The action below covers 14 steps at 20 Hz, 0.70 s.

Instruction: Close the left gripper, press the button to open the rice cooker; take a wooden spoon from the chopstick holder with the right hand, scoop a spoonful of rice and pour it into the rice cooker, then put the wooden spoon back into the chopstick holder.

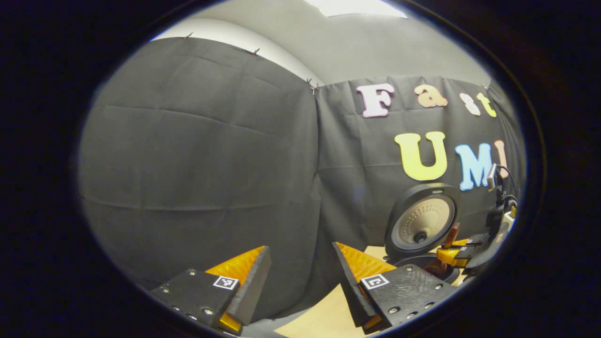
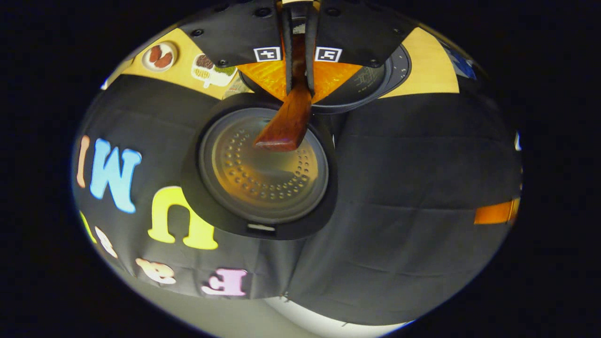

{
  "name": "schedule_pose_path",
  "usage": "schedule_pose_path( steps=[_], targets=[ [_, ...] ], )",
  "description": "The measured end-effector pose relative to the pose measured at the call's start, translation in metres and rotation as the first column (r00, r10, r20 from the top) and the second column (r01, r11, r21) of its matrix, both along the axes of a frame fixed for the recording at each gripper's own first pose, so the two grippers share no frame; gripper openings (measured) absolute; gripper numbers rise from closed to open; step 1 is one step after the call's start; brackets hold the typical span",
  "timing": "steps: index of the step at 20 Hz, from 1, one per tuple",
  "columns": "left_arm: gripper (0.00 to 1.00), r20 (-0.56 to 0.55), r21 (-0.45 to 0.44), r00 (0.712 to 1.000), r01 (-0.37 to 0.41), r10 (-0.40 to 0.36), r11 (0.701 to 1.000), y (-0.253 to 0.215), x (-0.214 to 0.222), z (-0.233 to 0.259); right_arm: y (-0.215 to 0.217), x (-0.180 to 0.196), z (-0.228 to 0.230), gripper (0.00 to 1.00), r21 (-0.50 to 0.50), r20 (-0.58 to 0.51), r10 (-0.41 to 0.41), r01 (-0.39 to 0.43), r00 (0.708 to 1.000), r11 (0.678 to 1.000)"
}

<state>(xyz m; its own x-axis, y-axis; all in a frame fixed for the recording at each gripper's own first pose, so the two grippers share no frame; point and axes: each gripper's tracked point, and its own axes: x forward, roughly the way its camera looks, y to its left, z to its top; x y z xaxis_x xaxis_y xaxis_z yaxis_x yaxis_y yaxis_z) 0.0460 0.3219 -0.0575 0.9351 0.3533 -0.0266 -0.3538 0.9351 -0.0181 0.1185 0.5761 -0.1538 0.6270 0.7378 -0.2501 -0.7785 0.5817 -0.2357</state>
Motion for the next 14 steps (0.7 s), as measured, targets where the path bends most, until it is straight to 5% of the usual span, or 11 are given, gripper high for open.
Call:
schedule_pose_path(
  steps=[9, 14],
  targets=[
    [0.78, 0.0, -0.001, 1.0, 0.011, -0.011, 1.0, -0.002, 0.009, 0.0, 0.0, -0.006, 0.007, 0.13, -0.176, 0.298, 0.106, -0.054, 0.949, 0.983],
    [0.78, 0.012, 0.006, 1.0, 0.01, -0.011, 1.0, -0.004, 0.008, 0.008, 0.0, -0.006, 0.0, 0.13, -0.092, 0.175, 0.054, -0.038, 0.983, 0.995]
  ],
)
